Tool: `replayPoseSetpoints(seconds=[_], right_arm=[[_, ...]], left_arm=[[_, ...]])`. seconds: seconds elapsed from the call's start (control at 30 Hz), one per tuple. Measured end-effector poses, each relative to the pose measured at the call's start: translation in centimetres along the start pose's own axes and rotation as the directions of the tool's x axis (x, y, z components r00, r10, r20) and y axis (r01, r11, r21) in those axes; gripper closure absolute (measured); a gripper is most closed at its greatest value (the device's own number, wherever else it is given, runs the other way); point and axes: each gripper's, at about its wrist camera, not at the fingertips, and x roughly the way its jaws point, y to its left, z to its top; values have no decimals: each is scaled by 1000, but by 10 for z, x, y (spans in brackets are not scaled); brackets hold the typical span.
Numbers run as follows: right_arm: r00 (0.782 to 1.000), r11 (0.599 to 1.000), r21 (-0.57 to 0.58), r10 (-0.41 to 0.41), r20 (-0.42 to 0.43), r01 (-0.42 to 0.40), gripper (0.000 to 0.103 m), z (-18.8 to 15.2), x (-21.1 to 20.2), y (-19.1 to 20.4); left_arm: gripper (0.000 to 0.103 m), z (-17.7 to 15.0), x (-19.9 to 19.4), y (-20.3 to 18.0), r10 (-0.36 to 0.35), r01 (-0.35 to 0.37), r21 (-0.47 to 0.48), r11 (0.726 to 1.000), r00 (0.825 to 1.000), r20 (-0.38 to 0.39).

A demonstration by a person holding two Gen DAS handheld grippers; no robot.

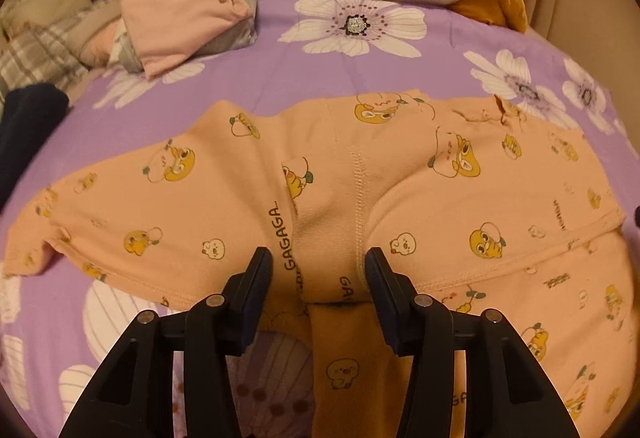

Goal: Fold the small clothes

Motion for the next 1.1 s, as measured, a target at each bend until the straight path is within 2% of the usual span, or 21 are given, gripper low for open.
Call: replayPoseSetpoints(seconds=[0.07,0.1,0.17,0.23,0.3,0.37,0.43,0.53,0.63,0.93,1.03,1.1], right_arm=[[996,997,2,80,51,-80,94,4,-19,6],[992,996,-15,90,88,-89,93,7,-27,11],[990,996,-83,32,136,-21,93,7,-26,25],[994,989,-122,-72,86,82,93,1,3,27],[993,991,-76,-115,-24,113,96,-10,40,15],[995,993,-62,-103,13,104,97,-15,39,12],[992,986,-108,-129,-8,128,94,-10,34,20],[989,985,-112,-141,-46,135,91,-14,36,19],[991,981,-135,-137,4,136,94,-28,37,15],[973,948,-220,-223,53,229,93,-36,34,31],[975,951,-213,-217,54,223,93,-35,32,30],[976,957,-195,-212,45,216,92,-33,29,27]], left_arm=[[53,0,1,9,-53,53,-42,998,999,8],[53,-1,0,12,-66,67,-53,996,998,12],[53,-2,-1,13,-71,72,-57,996,997,15],[53,-3,-1,10,-57,59,-48,997,998,24],[53,-4,-1,6,-37,38,-31,999,999,28],[53,-4,-1,5,-33,34,-28,999,999,29],[53,-4,-2,6,-43,44,-35,998,999,31],[53,-5,-2,6,-44,45,-35,998,999,32],[53,-5,-2,6,-37,38,-27,999,999,32],[52,-3,-3,9,-48,49,-37,998,999,25],[51,2,-12,24,-112,111,-123,986,994,-5],[51,7,-26,51,-175,166,-257,952,985,-10]])
